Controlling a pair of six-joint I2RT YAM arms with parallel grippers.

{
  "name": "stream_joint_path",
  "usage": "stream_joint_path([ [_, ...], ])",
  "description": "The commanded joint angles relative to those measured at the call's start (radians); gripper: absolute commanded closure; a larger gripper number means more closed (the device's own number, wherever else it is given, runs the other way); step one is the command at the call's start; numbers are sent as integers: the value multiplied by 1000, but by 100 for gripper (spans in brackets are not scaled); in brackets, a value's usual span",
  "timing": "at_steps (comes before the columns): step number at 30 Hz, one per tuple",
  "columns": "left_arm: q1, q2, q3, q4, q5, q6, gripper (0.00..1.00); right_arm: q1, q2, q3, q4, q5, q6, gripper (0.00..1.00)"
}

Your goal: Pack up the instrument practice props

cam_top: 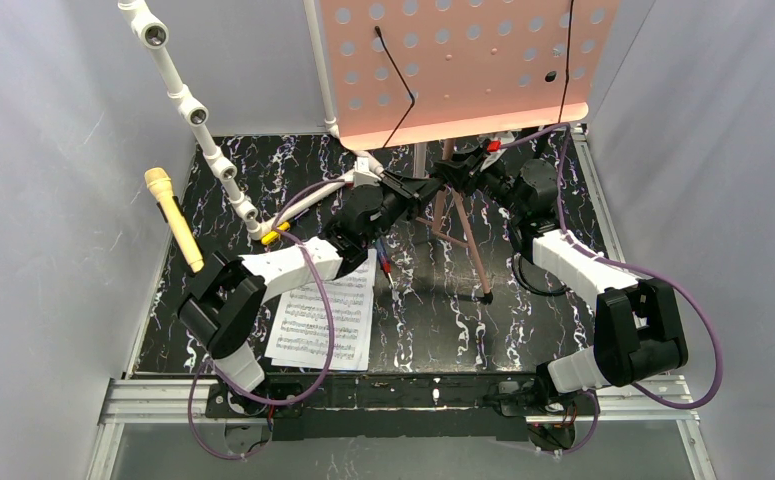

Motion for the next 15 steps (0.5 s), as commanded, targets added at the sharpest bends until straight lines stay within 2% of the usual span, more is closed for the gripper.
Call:
stream_joint_path([
  [1, -10, -86, 4, -138, 29, 204, 81, 4, 51, -19, -182, 21, -34, 99],
  [9, -11, -241, -91, -171, -35, 719, 61, 4, 50, -14, -187, 20, -35, 99],
  [13, -32, -271, -87, -169, -13, 1092, 54, 4, 49, -14, -190, 20, -35, 99],
  [15, -55, -262, -67, -168, 42, 1371, 53, 5, 48, -15, -192, 19, -37, 99],
])
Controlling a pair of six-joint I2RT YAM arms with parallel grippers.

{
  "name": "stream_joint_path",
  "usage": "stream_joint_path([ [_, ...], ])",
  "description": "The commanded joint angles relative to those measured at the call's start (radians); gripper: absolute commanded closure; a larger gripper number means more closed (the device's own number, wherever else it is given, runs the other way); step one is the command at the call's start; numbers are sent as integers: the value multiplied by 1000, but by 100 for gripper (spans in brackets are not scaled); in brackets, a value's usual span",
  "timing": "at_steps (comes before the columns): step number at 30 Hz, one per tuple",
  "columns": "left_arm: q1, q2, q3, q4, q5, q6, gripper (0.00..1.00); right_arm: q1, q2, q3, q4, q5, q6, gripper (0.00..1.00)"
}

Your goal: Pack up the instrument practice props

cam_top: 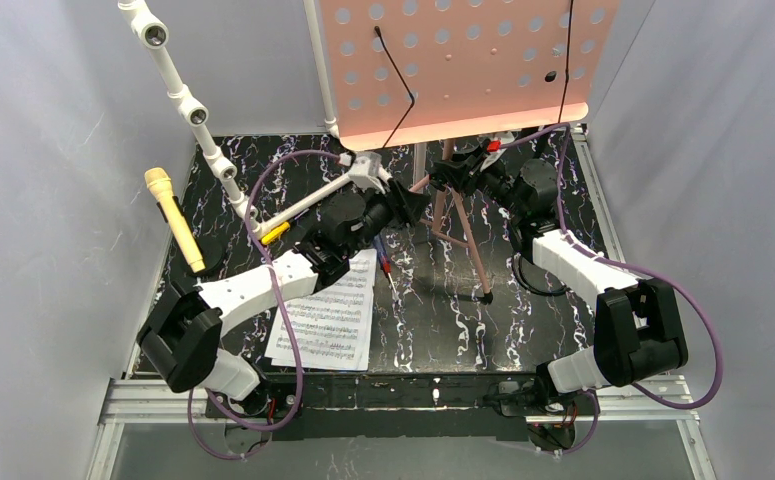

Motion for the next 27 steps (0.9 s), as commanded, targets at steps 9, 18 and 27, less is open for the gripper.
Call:
stream_joint_path([
  [9, -83, -18, 23, 31, 271, 1297, 47, 5, 45, -14, -198, 18, -41, 98],
  [18, -83, 49, 48, 54, 288, 1645, 41, 5, 50, -10, -203, 13, -44, 99],
  [27, -82, 172, 115, 177, 259, 1733, 44, 5, 48, -6, -207, 12, -46, 98],
])
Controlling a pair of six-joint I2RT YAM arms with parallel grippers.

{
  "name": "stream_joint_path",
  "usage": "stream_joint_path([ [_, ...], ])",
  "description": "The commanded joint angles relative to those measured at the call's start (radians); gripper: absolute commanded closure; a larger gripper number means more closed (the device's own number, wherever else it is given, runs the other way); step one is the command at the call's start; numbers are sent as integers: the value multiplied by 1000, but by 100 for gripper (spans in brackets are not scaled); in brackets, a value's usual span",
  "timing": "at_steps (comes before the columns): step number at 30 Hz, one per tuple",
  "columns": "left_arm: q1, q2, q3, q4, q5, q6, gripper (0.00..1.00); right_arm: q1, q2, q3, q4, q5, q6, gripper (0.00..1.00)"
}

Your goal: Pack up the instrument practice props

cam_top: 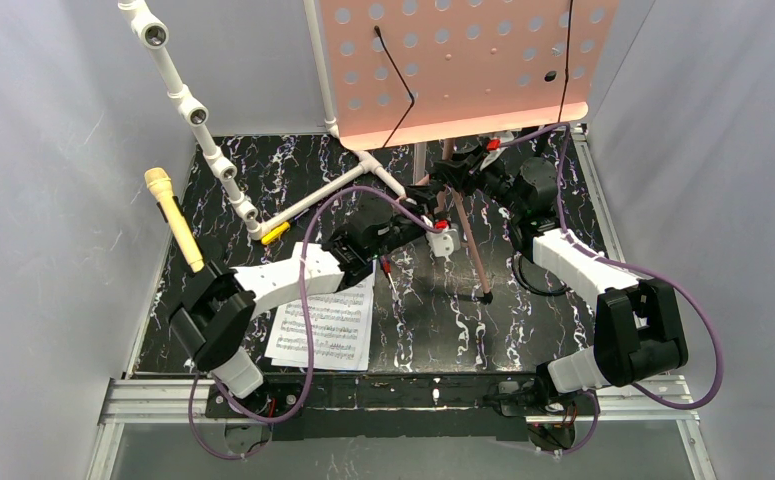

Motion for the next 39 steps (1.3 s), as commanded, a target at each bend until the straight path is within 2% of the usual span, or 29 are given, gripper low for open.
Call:
stream_joint_path([
  [1, 1, 39, 55, 134, -20, 71, 45, 4, 49, -15, -187, 12, -45, 99],
  [7, 8, 104, 77, 231, -75, 53, 53, 4, 49, -17, -187, 11, -45, 98],
  [14, 19, 128, 58, 307, -145, -87, 78, 4, 48, -21, -183, 11, -45, 98],
  [19, 21, 109, 37, 318, -178, -254, 92, 5, 50, -21, -179, 7, -41, 98],
  [24, 23, 91, 21, 318, -192, -560, 100, 4, 52, -21, -174, 6, -36, 98],
  [35, 22, -5, -21, 270, -400, -1179, 100, 4, 49, -23, -177, 8, -29, 99],
  [37, 23, -26, -28, 249, -434, -1266, 100, 4, 47, -23, -176, 8, -27, 98],
  [39, 23, -40, -30, 246, -428, -1268, 100, 5, 45, -23, -177, 8, -27, 98],
])
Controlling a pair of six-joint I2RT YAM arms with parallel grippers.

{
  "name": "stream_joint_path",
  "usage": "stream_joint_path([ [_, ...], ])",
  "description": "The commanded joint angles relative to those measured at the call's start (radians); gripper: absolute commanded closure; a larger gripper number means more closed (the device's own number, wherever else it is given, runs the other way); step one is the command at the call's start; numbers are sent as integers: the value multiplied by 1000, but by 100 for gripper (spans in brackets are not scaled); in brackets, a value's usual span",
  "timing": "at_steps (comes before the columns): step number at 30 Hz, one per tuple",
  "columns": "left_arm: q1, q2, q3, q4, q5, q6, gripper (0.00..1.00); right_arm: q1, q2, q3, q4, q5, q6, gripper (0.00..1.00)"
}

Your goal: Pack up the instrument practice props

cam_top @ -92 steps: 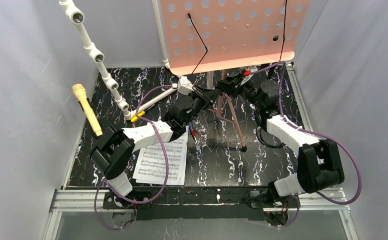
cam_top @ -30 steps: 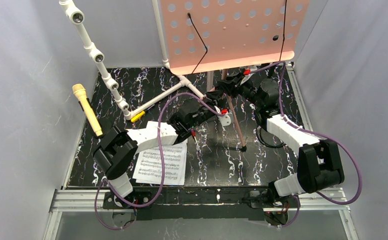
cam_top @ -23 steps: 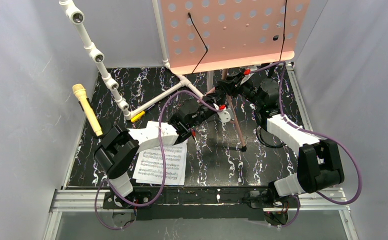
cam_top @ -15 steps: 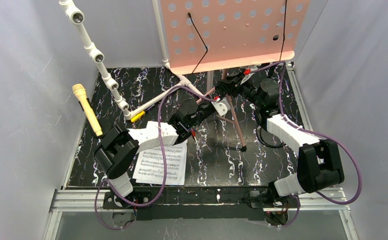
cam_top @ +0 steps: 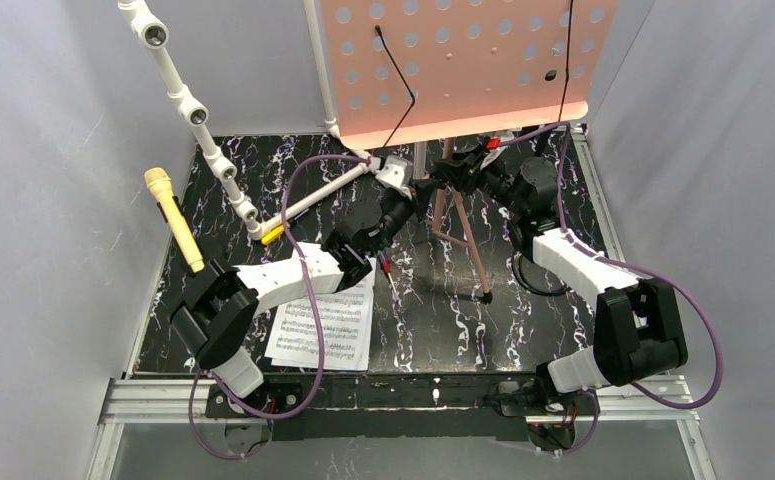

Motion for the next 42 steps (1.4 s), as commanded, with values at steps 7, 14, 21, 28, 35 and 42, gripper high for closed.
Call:
stream_joint_path([
  [7, 7, -93, -7, -19, 59, 142, 72, 5, 37, -28, -174, 2, -31, 98],
  [14, -11, -73, -22, 18, 172, 555, 37, 4, 37, -26, -178, 1, -31, 98],
  [21, -12, -9, 1, 24, 225, 818, 36, 5, 40, -24, -177, -2, -30, 98],
  [28, -12, 44, 24, 27, 230, 883, 44, 5, 39, -25, -178, -3, -31, 98],
  [35, -12, 62, 27, 66, 187, 846, 63, 4, 43, -25, -174, -6, -27, 98],
  [42, -11, 48, 33, 78, 71, 629, 81, 4, 49, -25, -169, -11, -22, 98],
])
